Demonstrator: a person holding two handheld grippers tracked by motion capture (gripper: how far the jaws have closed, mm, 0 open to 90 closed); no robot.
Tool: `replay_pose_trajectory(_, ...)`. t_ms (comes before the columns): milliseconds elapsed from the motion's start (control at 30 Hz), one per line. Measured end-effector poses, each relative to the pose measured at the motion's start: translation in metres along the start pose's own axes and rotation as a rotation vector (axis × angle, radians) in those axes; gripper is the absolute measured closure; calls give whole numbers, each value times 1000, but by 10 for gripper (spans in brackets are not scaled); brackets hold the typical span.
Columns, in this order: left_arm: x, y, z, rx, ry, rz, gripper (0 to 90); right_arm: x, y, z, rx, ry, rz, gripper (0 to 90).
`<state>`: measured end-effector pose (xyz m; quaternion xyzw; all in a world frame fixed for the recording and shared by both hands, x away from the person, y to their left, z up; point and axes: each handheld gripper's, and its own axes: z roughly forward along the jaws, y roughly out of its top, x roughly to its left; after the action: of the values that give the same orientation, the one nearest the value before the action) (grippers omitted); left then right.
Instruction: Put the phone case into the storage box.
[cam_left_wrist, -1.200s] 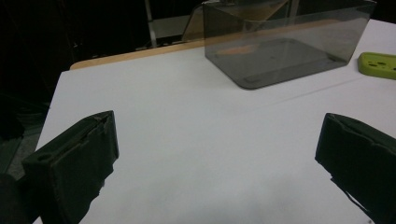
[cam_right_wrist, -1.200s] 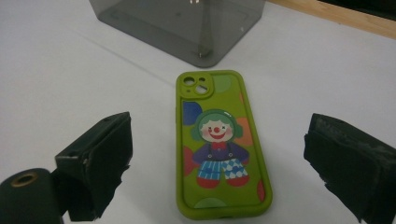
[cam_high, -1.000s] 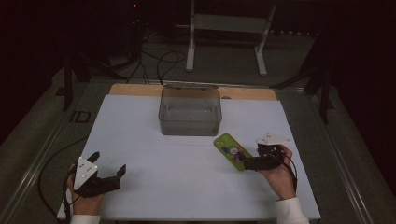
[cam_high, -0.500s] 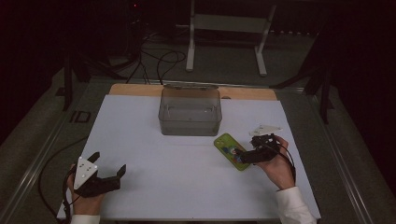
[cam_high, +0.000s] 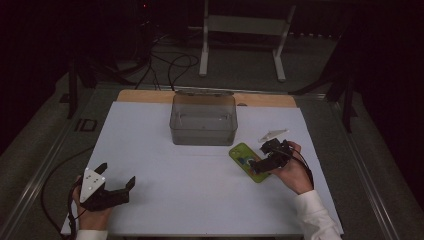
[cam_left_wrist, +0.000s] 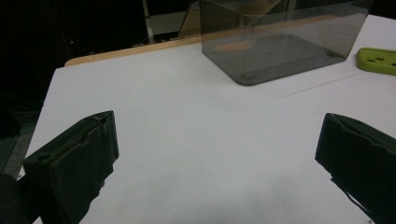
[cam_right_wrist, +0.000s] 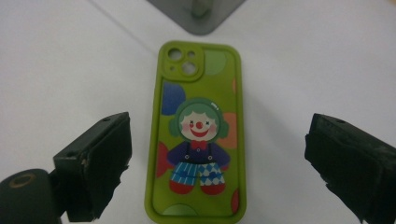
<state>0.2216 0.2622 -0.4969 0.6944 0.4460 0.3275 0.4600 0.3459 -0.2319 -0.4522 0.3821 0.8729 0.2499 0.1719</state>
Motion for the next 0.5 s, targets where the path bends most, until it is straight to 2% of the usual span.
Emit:
replay_pose_trajectory(100, 0, 0, 0, 1, -2, 0, 0, 0, 1, 7, 31, 18, -1, 74)
replay_pose_trajectory(500, -2, 0, 1, 5, -7, 6, 0, -1, 0, 27, 128, 40, -15, 75)
